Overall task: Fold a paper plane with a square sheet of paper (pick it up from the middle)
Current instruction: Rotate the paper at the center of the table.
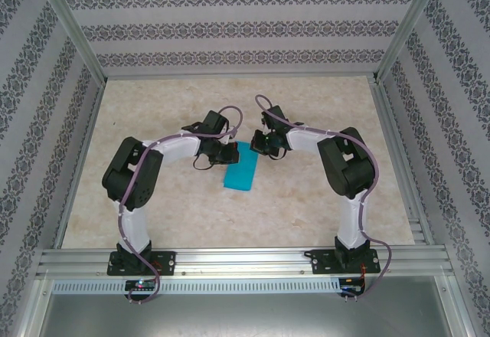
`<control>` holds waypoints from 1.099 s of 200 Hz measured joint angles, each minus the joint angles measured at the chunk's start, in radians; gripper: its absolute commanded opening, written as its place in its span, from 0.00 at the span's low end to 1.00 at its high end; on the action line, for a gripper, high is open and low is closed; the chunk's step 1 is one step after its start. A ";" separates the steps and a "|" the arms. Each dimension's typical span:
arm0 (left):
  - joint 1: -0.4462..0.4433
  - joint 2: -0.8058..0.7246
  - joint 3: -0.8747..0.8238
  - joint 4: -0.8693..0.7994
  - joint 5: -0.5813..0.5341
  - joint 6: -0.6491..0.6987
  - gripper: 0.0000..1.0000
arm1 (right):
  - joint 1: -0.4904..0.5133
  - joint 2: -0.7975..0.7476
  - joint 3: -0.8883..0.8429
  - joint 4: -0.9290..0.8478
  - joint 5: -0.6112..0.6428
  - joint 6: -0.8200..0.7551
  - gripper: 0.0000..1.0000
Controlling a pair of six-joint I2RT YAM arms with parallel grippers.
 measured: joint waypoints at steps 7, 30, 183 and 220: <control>0.000 -0.023 -0.016 0.012 0.005 -0.019 0.00 | -0.002 0.000 -0.001 -0.005 0.010 0.006 0.00; 0.000 -0.090 -0.061 0.048 0.012 -0.080 0.00 | -0.004 -0.021 -0.010 -0.035 0.071 0.027 0.00; -0.247 -0.235 -0.331 0.351 -0.109 -0.491 0.00 | -0.005 -0.525 -0.546 0.067 0.213 0.284 0.00; -0.272 -0.158 -0.331 0.448 -0.124 -0.557 0.00 | -0.004 -0.552 -0.612 0.271 0.090 0.267 0.00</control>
